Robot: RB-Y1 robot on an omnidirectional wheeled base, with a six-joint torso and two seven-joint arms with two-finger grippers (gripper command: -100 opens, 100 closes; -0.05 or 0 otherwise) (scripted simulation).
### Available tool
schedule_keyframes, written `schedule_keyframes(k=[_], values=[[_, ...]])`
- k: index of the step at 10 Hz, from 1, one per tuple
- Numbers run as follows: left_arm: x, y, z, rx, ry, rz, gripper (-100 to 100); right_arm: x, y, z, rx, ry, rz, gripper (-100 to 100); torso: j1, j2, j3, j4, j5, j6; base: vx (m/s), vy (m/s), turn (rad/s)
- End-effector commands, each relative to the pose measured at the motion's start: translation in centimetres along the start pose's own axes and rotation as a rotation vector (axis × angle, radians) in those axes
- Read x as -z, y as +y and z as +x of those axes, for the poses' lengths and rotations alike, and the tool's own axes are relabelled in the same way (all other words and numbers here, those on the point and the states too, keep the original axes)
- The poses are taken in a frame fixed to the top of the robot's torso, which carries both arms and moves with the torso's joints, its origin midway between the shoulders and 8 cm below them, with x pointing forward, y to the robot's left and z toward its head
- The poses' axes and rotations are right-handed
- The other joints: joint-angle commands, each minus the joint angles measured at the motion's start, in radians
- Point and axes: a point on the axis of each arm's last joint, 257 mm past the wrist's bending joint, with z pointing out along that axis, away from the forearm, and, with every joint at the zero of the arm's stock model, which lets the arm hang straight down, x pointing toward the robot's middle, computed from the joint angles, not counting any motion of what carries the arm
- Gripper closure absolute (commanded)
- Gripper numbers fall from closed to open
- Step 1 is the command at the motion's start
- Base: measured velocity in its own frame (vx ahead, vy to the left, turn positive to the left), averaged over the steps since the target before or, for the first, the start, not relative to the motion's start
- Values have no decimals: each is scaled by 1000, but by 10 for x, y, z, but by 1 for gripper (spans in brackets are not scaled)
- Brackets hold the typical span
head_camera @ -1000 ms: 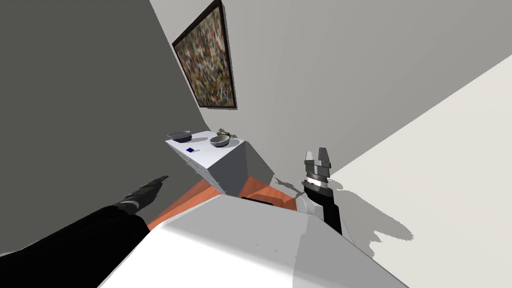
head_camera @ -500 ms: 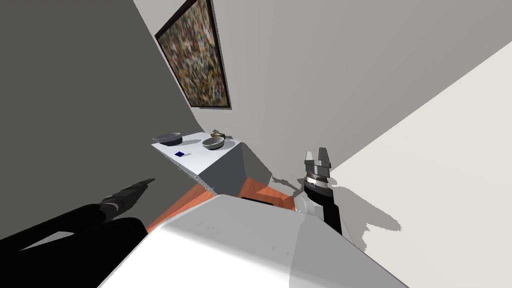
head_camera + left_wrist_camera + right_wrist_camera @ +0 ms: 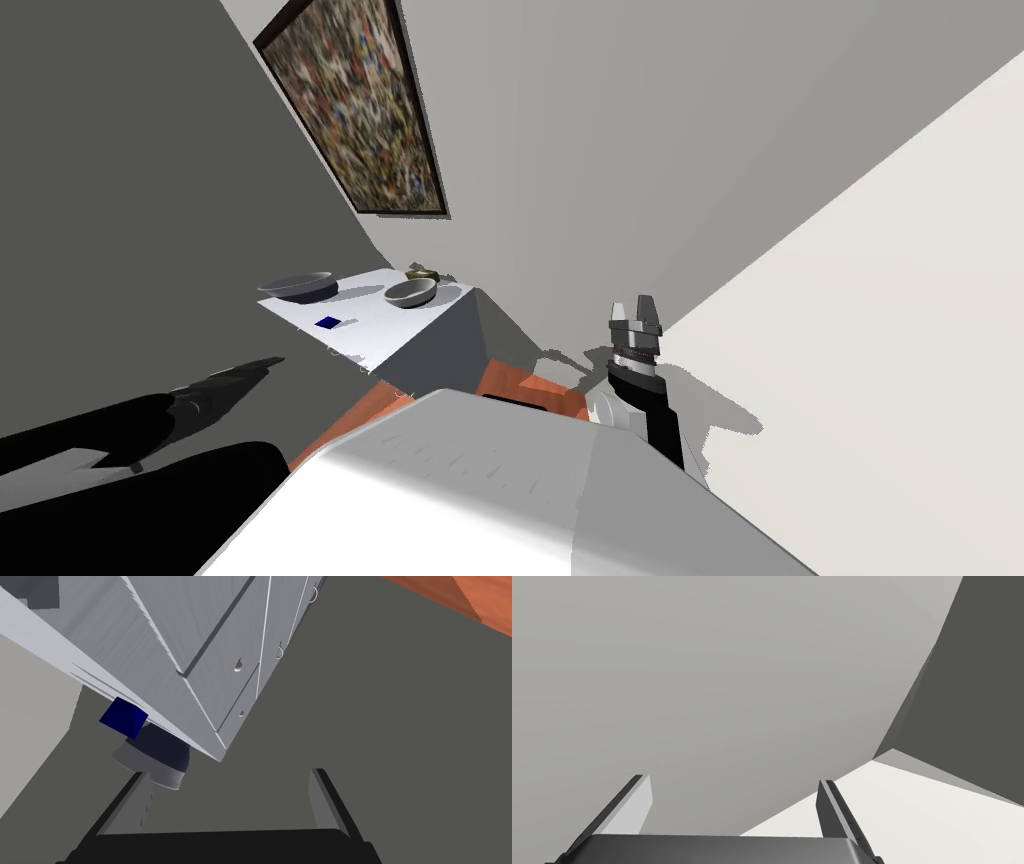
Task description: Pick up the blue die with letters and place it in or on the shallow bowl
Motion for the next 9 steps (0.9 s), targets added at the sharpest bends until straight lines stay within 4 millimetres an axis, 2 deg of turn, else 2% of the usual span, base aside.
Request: schedule_keyframes(k=[1, 5, 7, 9], values=[[-1, 0, -11, -28, -14, -34, -100, 0, 0, 0, 0, 0, 0, 0, 0, 0, 0, 0, 0, 0, 44, 45, -112], [-6, -11, -38, -100, -39, -101, -100, 0, 0, 0, 0, 0, 0, 0, 4, -1, -1, 0, 1, 1, 73, 80, -173], [-9, -16, -42, -125, -39, -122, -100, 0, 0, 0, 0, 0, 0, 0, 5, 0, 0, 0, 1, 0, 48, 98, -119], [-12, -15, -38, -143, -22, -149, -100, 0, 0, 0, 0, 0, 0, 0, 4, 0, 0, 0, 1, 0, 57, 106, -129]])
